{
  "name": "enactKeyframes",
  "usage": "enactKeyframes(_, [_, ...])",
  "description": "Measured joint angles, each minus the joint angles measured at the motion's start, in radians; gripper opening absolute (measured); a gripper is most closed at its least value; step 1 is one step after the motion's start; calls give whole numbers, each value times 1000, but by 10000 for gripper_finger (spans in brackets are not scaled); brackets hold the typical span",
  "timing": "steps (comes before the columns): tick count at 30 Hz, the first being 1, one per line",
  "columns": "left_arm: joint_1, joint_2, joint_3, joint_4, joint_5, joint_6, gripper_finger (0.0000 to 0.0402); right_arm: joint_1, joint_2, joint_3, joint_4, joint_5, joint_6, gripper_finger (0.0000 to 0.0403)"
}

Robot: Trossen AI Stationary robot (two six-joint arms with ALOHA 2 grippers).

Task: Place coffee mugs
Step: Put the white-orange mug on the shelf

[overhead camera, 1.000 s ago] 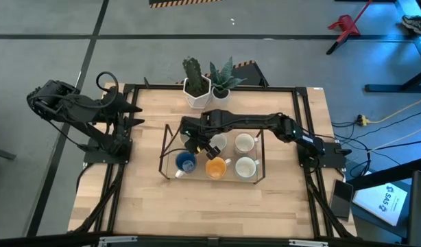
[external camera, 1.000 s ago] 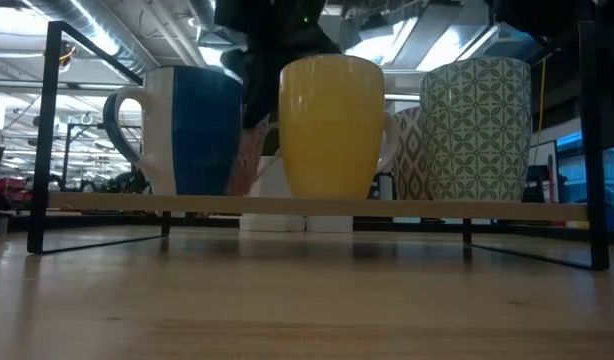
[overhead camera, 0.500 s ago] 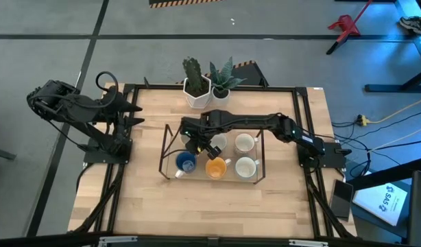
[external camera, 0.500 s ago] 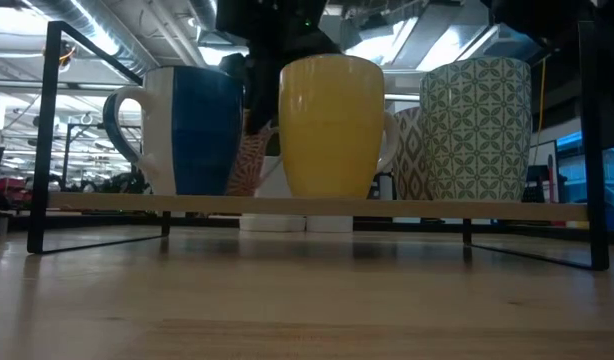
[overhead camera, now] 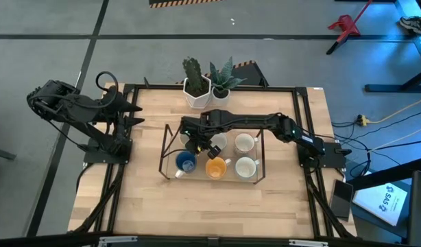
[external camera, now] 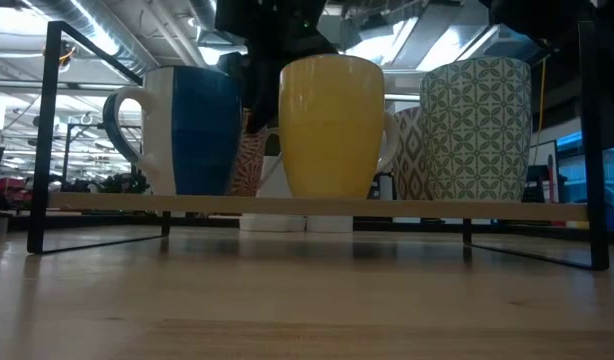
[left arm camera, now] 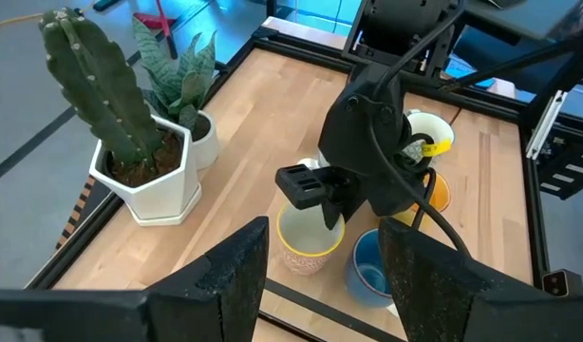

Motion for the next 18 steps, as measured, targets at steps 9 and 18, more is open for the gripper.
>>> enactKeyframes(9, [0, 0, 0, 0, 0, 0, 194, 0, 0, 0, 64, 1, 1, 109])
enactKeyframes(18, [0, 0, 0, 0, 0, 0, 194, 0, 0, 0, 125, 19, -2, 110])
